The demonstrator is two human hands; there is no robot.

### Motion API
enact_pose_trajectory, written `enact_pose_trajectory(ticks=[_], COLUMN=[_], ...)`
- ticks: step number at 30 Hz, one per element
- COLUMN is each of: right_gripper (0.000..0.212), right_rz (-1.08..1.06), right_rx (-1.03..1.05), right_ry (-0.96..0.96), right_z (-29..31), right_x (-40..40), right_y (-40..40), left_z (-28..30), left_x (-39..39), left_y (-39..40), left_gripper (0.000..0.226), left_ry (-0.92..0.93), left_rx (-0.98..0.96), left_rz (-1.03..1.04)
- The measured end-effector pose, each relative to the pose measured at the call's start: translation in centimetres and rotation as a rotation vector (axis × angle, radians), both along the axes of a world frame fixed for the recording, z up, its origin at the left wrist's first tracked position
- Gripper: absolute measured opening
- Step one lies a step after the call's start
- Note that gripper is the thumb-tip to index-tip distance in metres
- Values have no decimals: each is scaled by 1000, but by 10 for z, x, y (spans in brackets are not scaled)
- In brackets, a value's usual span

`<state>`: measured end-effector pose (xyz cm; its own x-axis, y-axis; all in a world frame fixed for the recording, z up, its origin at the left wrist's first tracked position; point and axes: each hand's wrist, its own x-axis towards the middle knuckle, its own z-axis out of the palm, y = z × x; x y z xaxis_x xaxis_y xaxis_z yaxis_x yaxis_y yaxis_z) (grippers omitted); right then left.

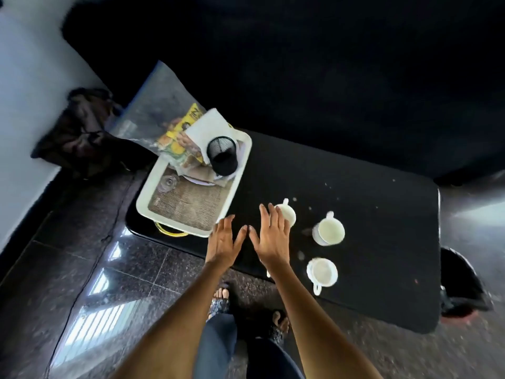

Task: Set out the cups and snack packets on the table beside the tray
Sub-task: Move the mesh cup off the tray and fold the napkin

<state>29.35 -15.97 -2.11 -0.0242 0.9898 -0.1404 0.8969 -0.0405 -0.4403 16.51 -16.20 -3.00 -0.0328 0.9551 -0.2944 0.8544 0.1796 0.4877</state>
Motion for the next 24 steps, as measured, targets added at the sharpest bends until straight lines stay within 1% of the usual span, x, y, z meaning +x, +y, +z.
enact_pose_trajectory(ticks=[4, 7, 10, 13, 17, 19, 24], right_gripper=[54, 55, 61, 72, 88, 94, 97], right_rz=[131, 149, 98, 20, -82, -119, -137], right_rx=[47, 36, 5, -34, -39, -54, -72], right_ry=[-30, -34, -22, -11, 11, 18, 9], right_z=[11, 14, 10, 6, 2, -2, -16], right_x=[-29, -51, -68, -79, -92, -96, -109], right_y=[34, 59, 84, 108, 146, 164, 194], left_z=[5, 5, 3, 1, -6, -12, -28], left_x=[-27, -52, -80, -104, -130, -137, -144], left_y=[15, 31, 51, 68, 91, 99, 117], left_gripper=[54, 51, 49, 45, 51, 50, 49], left_ry=[-10, -13, -41, -76, -57, -59, -48], left_rx=[2, -5, -14, -9, -73, -109, -153], left_rz=[58, 77, 107, 102, 75, 47, -20])
